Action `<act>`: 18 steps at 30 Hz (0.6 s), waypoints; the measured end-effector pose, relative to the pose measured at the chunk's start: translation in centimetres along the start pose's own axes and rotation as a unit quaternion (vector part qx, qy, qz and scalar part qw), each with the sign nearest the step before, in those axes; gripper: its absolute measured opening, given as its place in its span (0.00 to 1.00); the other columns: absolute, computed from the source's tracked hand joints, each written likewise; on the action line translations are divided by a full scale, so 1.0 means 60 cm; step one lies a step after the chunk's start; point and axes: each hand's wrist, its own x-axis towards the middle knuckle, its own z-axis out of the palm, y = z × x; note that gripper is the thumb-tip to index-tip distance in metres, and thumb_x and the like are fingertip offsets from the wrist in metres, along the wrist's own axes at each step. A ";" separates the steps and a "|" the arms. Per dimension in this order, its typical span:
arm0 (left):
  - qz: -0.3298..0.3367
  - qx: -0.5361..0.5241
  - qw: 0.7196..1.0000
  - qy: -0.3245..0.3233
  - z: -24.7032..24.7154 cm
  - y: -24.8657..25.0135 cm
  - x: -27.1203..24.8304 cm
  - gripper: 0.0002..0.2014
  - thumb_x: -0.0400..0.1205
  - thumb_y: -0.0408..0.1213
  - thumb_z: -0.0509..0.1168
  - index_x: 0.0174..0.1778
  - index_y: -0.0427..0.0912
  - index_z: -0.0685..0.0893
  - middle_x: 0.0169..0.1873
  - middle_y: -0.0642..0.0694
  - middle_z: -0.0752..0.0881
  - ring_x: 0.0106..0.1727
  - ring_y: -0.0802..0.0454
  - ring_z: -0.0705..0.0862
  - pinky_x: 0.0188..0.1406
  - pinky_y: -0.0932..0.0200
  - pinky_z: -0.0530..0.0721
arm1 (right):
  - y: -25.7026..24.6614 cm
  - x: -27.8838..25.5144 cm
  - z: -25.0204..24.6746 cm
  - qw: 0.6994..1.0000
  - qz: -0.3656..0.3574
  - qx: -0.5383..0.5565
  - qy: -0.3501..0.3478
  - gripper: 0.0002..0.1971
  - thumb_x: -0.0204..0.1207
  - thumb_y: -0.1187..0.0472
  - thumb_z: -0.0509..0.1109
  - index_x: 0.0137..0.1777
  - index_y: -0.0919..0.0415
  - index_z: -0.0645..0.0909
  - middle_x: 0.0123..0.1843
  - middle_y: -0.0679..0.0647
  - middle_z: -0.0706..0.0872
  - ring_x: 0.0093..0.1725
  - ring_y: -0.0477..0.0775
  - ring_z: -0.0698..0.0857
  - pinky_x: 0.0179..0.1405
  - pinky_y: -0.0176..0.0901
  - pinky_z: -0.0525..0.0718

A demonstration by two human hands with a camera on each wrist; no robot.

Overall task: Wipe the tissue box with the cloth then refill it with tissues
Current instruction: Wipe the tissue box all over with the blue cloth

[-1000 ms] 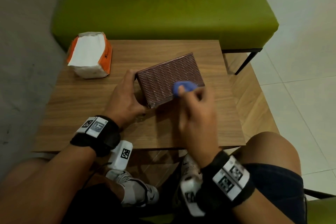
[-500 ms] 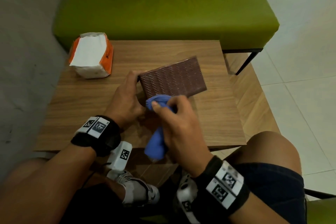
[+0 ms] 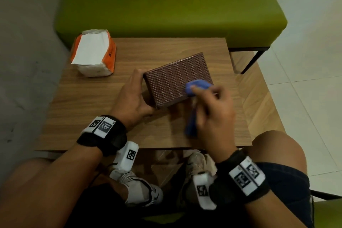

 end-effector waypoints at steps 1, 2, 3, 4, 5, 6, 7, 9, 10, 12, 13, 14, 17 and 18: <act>0.001 0.005 1.000 0.003 0.002 0.000 0.000 0.47 0.65 0.42 0.91 0.77 0.50 0.73 0.68 0.60 0.77 0.62 0.79 0.75 0.61 0.86 0.70 | 0.010 0.009 -0.009 0.998 0.041 -0.005 0.046 0.16 0.84 0.72 0.71 0.68 0.61 0.89 0.57 0.56 0.77 0.52 0.45 0.77 0.51 0.29 0.77; 0.000 0.007 1.000 0.008 0.004 0.001 -0.001 0.47 0.65 0.42 0.91 0.77 0.51 0.72 0.68 0.59 0.78 0.63 0.77 0.76 0.60 0.85 0.70 | 0.007 0.013 -0.010 0.995 0.064 -0.011 0.069 0.15 0.85 0.71 0.71 0.68 0.62 0.89 0.56 0.56 0.77 0.51 0.43 0.75 0.50 0.25 0.74; -0.003 0.006 1.000 0.011 0.005 0.002 -0.001 0.47 0.65 0.42 0.91 0.76 0.51 0.73 0.68 0.59 0.78 0.65 0.73 0.76 0.60 0.85 0.71 | -0.008 0.012 -0.002 0.996 0.060 -0.018 0.059 0.14 0.86 0.70 0.70 0.69 0.63 0.89 0.56 0.56 0.77 0.50 0.43 0.75 0.50 0.23 0.73; -0.005 -0.004 1.000 0.014 0.006 0.004 0.000 0.46 0.64 0.40 0.91 0.75 0.53 0.73 0.67 0.58 0.80 0.64 0.71 0.78 0.59 0.84 0.72 | -0.029 0.003 0.012 0.999 0.029 -0.025 0.019 0.15 0.87 0.67 0.69 0.70 0.63 0.88 0.56 0.57 0.77 0.50 0.45 0.75 0.50 0.25 0.72; -0.006 -0.018 1.000 0.019 0.006 0.003 0.002 0.45 0.65 0.38 0.91 0.74 0.54 0.73 0.66 0.58 0.81 0.61 0.72 0.80 0.59 0.82 0.74 | -0.051 -0.009 0.028 0.999 -0.020 -0.029 -0.035 0.16 0.87 0.66 0.69 0.72 0.63 0.87 0.57 0.58 0.77 0.51 0.47 0.76 0.48 0.28 0.73; -0.009 -0.030 0.999 0.020 0.004 0.003 0.003 0.43 0.66 0.35 0.89 0.72 0.55 0.73 0.65 0.58 0.83 0.60 0.73 0.82 0.59 0.79 0.77 | -0.070 -0.020 0.038 0.994 -0.067 -0.030 -0.083 0.17 0.88 0.65 0.68 0.74 0.64 0.86 0.57 0.59 0.77 0.51 0.50 0.76 0.46 0.35 0.76; -0.012 -0.035 0.999 0.017 0.003 0.003 0.003 0.42 0.67 0.34 0.88 0.72 0.56 0.73 0.64 0.58 0.84 0.60 0.74 0.83 0.59 0.75 0.80 | -0.076 -0.026 0.040 0.988 -0.096 -0.028 -0.115 0.17 0.87 0.66 0.69 0.74 0.64 0.86 0.57 0.60 0.77 0.51 0.53 0.77 0.44 0.41 0.77; -0.011 -0.027 0.999 0.017 0.001 0.004 0.001 0.44 0.65 0.37 0.90 0.72 0.57 0.73 0.65 0.57 0.84 0.61 0.70 0.83 0.59 0.73 0.80 | -0.047 -0.008 0.026 0.989 -0.096 -0.015 -0.110 0.17 0.86 0.68 0.70 0.73 0.64 0.87 0.55 0.59 0.77 0.50 0.54 0.77 0.43 0.44 0.79; -0.013 -0.020 1.000 0.017 0.000 0.006 -0.001 0.45 0.64 0.40 0.91 0.73 0.56 0.73 0.67 0.58 0.83 0.63 0.70 0.81 0.58 0.77 0.77 | -0.025 0.006 0.015 0.995 -0.061 -0.013 -0.075 0.16 0.86 0.68 0.70 0.72 0.64 0.87 0.55 0.59 0.77 0.50 0.52 0.77 0.46 0.40 0.78; -0.016 -0.006 1.000 0.018 0.003 0.008 -0.004 0.47 0.65 0.44 0.92 0.76 0.53 0.72 0.68 0.59 0.79 0.63 0.74 0.76 0.58 0.84 0.73 | 0.011 0.040 -0.008 0.999 0.037 -0.024 0.031 0.13 0.86 0.69 0.70 0.68 0.63 0.88 0.55 0.61 0.78 0.50 0.46 0.75 0.49 0.25 0.73; -0.015 -0.005 1.000 0.019 0.005 0.009 -0.004 0.47 0.65 0.44 0.91 0.76 0.52 0.72 0.68 0.59 0.79 0.62 0.77 0.76 0.58 0.86 0.71 | 0.016 0.050 -0.012 0.995 0.070 -0.031 0.071 0.12 0.87 0.68 0.70 0.67 0.64 0.89 0.55 0.61 0.79 0.49 0.43 0.74 0.49 0.23 0.72; -0.016 -0.005 1.000 0.018 0.005 0.009 -0.005 0.47 0.65 0.44 0.91 0.76 0.53 0.71 0.69 0.59 0.79 0.61 0.77 0.76 0.58 0.87 0.71 | 0.008 0.053 -0.008 0.992 0.082 -0.038 0.083 0.11 0.87 0.68 0.70 0.66 0.64 0.89 0.54 0.59 0.78 0.49 0.43 0.74 0.48 0.23 0.72; -0.015 -0.027 0.999 0.014 0.004 0.006 -0.002 0.46 0.65 0.41 0.92 0.76 0.51 0.73 0.68 0.58 0.82 0.63 0.72 0.79 0.59 0.85 0.73 | -0.052 0.021 0.024 0.998 -0.028 -0.051 -0.034 0.14 0.89 0.64 0.68 0.72 0.64 0.86 0.57 0.58 0.76 0.51 0.48 0.75 0.47 0.33 0.73; -0.014 -0.036 0.999 0.012 0.003 0.004 -0.002 0.45 0.65 0.40 0.91 0.76 0.51 0.74 0.66 0.59 0.83 0.63 0.73 0.81 0.59 0.83 0.74 | -0.070 0.004 0.030 0.992 -0.077 -0.057 -0.087 0.16 0.89 0.64 0.68 0.74 0.64 0.85 0.58 0.60 0.77 0.52 0.51 0.76 0.47 0.36 0.75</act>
